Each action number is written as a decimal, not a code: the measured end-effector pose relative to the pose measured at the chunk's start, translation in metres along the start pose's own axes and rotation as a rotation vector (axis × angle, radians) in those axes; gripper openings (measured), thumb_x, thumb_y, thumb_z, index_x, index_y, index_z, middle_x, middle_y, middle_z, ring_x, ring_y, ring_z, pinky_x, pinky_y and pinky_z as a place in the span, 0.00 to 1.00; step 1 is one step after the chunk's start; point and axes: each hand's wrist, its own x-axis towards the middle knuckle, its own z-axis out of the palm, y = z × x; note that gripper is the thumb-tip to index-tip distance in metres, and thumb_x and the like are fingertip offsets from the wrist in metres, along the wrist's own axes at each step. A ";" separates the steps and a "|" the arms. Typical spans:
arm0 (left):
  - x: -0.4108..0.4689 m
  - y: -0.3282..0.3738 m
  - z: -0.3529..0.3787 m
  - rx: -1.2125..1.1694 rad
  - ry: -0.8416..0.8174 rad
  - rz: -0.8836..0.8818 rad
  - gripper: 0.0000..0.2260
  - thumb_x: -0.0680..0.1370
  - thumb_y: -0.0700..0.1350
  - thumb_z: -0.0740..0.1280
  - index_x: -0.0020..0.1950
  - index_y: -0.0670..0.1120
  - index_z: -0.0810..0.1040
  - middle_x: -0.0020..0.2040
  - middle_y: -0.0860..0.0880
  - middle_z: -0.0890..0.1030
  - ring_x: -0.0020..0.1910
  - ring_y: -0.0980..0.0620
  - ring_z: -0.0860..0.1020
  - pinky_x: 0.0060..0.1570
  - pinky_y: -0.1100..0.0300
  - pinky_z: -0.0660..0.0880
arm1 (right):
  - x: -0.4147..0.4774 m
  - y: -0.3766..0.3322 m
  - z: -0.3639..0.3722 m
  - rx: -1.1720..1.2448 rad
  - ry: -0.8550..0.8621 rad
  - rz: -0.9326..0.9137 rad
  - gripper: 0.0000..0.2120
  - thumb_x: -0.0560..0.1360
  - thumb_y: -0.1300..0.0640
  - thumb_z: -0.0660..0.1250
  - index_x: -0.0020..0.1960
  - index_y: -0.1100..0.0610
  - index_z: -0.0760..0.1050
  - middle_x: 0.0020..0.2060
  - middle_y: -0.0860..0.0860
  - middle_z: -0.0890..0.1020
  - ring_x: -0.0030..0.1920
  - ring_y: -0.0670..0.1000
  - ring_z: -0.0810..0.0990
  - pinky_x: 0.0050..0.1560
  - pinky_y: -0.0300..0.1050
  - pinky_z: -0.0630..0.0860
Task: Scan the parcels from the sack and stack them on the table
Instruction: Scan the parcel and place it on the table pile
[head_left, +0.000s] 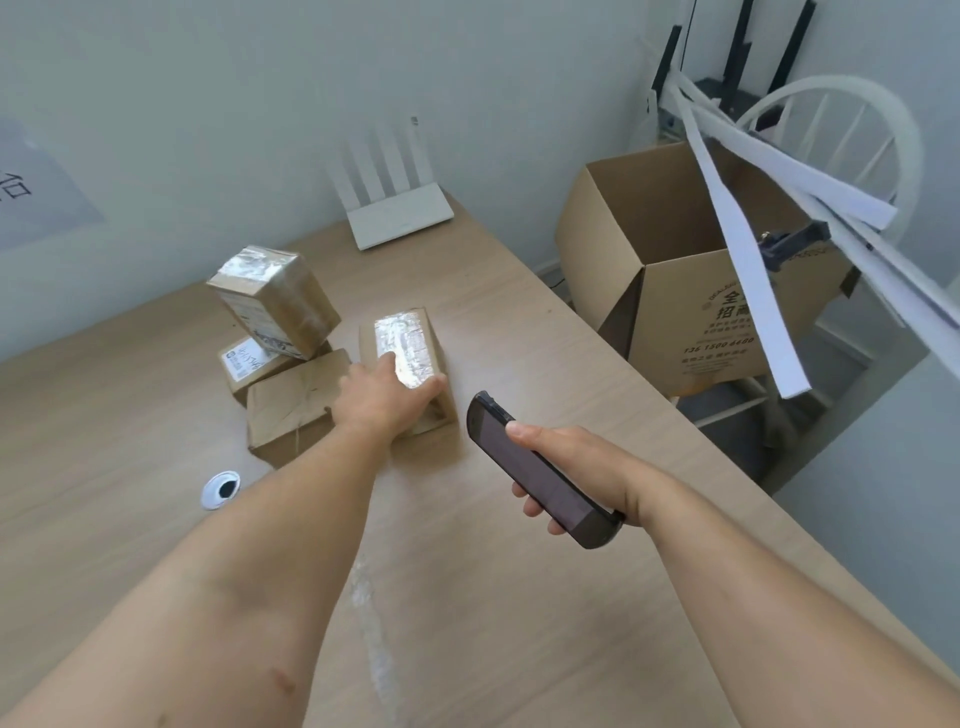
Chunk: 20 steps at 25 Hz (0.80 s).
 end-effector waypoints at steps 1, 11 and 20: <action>0.009 0.006 0.004 0.025 -0.012 -0.040 0.40 0.71 0.73 0.58 0.76 0.51 0.60 0.70 0.40 0.66 0.70 0.40 0.64 0.61 0.46 0.68 | 0.005 0.000 -0.006 0.009 -0.003 0.001 0.32 0.67 0.32 0.65 0.58 0.57 0.77 0.46 0.57 0.82 0.41 0.53 0.82 0.42 0.53 0.79; 0.014 0.012 0.028 0.044 -0.008 -0.055 0.30 0.70 0.66 0.66 0.66 0.52 0.68 0.67 0.41 0.64 0.67 0.40 0.62 0.60 0.43 0.66 | 0.007 0.013 -0.012 0.031 0.010 0.006 0.34 0.67 0.31 0.65 0.59 0.58 0.77 0.46 0.56 0.82 0.41 0.52 0.82 0.42 0.53 0.79; -0.138 -0.135 0.040 -0.033 -0.036 0.027 0.35 0.68 0.65 0.67 0.73 0.60 0.61 0.72 0.48 0.61 0.70 0.46 0.60 0.65 0.49 0.62 | -0.063 0.034 0.104 -0.060 -0.050 0.000 0.33 0.66 0.32 0.66 0.58 0.57 0.78 0.45 0.57 0.83 0.41 0.53 0.82 0.41 0.53 0.79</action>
